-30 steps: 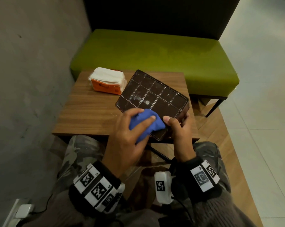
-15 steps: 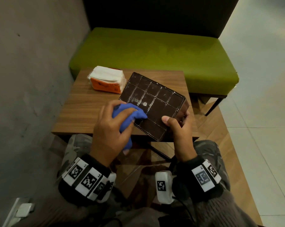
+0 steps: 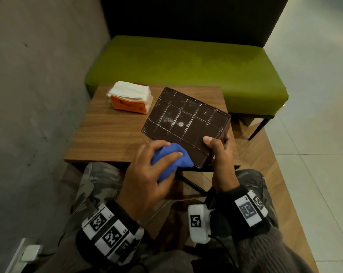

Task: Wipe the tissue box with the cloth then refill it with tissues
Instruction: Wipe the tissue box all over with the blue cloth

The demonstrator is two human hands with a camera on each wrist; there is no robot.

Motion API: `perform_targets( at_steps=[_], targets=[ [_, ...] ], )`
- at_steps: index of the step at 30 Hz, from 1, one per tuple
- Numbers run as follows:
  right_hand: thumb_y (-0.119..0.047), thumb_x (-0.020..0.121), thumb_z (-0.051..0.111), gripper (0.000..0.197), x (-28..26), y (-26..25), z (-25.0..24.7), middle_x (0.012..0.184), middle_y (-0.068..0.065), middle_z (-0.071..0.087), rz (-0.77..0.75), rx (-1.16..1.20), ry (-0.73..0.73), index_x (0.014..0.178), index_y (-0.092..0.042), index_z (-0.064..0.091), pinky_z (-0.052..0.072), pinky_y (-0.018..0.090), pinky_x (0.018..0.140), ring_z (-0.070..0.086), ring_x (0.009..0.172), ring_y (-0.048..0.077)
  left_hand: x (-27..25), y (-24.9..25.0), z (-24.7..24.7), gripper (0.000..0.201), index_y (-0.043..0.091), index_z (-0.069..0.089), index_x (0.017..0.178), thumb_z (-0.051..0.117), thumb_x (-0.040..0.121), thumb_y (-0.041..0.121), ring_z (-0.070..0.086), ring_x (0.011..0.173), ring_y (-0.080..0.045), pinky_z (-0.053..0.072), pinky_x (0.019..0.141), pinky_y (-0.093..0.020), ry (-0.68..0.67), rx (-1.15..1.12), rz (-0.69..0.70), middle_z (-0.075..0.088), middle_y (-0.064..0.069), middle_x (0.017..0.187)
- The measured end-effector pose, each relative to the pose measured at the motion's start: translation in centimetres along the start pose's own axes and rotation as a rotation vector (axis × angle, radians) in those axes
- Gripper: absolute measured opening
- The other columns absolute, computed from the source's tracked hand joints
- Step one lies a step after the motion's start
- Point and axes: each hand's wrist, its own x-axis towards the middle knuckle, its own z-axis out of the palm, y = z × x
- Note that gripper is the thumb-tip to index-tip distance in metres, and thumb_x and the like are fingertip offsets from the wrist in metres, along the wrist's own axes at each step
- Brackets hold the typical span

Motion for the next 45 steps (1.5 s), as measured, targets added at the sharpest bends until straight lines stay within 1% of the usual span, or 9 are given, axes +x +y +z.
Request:
perform_targets(
  at_steps=[8,12,16,20,26,31,37,42,45],
  targets=[
    [-0.038,0.052,0.070,0.077,0.1,-0.8,-0.2,0.103,-0.007,0.063,-0.015,-0.024,-0.039,0.122,-0.020,0.045,0.056,0.020,0.062,0.069,0.079,-0.001,2.0,0.4,-0.3,0.034,0.024,0.061,0.118,0.058,0.084,0.022,0.048,0.111,-0.022,0.036,0.093,-0.015,0.046,0.023,-0.032,0.048,-0.007,0.123],
    [-0.043,0.049,0.068,0.077,0.0,-0.7,-0.6,0.104,-0.008,0.063,-0.016,-0.045,-0.047,0.120,-0.023,0.045,0.058,0.024,0.069,0.069,0.085,0.002,0.7,0.1,-0.5,0.031,0.024,0.059,0.116,0.057,0.085,0.023,0.051,0.109,-0.024,0.038,0.093,-0.021,0.025,0.029,-0.002,0.051,-0.008,0.122],
    [-0.042,0.052,0.069,0.084,-0.2,-0.1,0.0,0.114,0.001,0.064,-0.002,-0.046,-0.042,0.128,-0.017,0.044,0.058,0.040,0.083,0.068,0.099,0.014,1.9,0.0,-0.5,0.032,0.019,0.065,0.116,0.059,0.085,0.020,0.048,0.112,-0.021,0.036,0.096,-0.019,0.073,0.020,-0.058,0.051,-0.010,0.122],
    [-0.045,0.050,0.067,0.073,0.2,-0.7,-0.7,0.108,-0.008,0.064,-0.029,-0.062,-0.038,0.118,-0.030,0.046,0.058,0.033,0.081,0.067,0.097,0.011,0.5,-0.5,-0.7,0.035,0.023,0.059,0.119,0.056,0.084,0.021,0.048,0.111,-0.022,0.039,0.093,-0.022,0.042,0.038,-0.033,0.047,-0.006,0.122],
    [-0.040,0.053,0.070,0.089,-0.3,-0.2,0.1,0.110,0.000,0.064,-0.043,-0.046,-0.058,0.132,-0.013,0.040,0.058,0.035,0.081,0.068,0.095,0.012,2.3,-2.9,-0.6,0.032,0.014,0.062,0.116,0.058,0.085,0.016,0.051,0.109,-0.027,0.044,0.089,-0.030,0.263,0.036,-0.273,0.049,-0.012,0.118],
    [-0.040,0.052,0.070,0.087,-0.3,0.1,0.1,0.107,-0.001,0.065,-0.006,-0.022,-0.042,0.130,-0.016,0.042,0.058,0.036,0.079,0.069,0.092,0.013,0.8,-0.6,0.4,0.040,0.023,0.055,0.123,0.056,0.084,0.022,0.046,0.112,-0.019,0.039,0.094,-0.023,0.092,0.015,-0.081,0.044,-0.004,0.123],
    [-0.040,0.053,0.070,0.081,-0.5,0.3,-0.2,0.104,-0.005,0.064,-0.025,-0.035,-0.067,0.125,-0.020,0.041,0.058,0.030,0.075,0.069,0.090,0.008,1.7,-4.5,-1.0,0.030,0.017,0.063,0.113,0.061,0.084,0.013,0.049,0.106,-0.027,0.050,0.083,-0.040,0.214,0.064,-0.323,0.050,-0.010,0.115],
    [-0.041,0.051,0.069,0.087,-0.1,0.7,0.0,0.107,0.000,0.064,0.007,-0.016,-0.055,0.130,-0.015,0.041,0.057,0.028,0.069,0.070,0.088,0.010,0.2,-0.4,0.0,0.039,0.024,0.056,0.122,0.055,0.083,0.022,0.043,0.114,-0.016,0.037,0.096,-0.019,0.018,-0.012,-0.068,0.044,-0.004,0.124],
    [-0.043,0.052,0.067,0.085,-0.3,0.5,-0.5,0.108,-0.002,0.064,-0.008,-0.027,-0.066,0.129,-0.017,0.041,0.059,0.030,0.071,0.069,0.089,0.007,1.1,-2.4,-1.1,0.037,0.024,0.056,0.120,0.054,0.083,0.020,0.045,0.112,-0.020,0.043,0.091,-0.028,0.072,0.012,-0.125,0.044,-0.004,0.122]
  ],
)
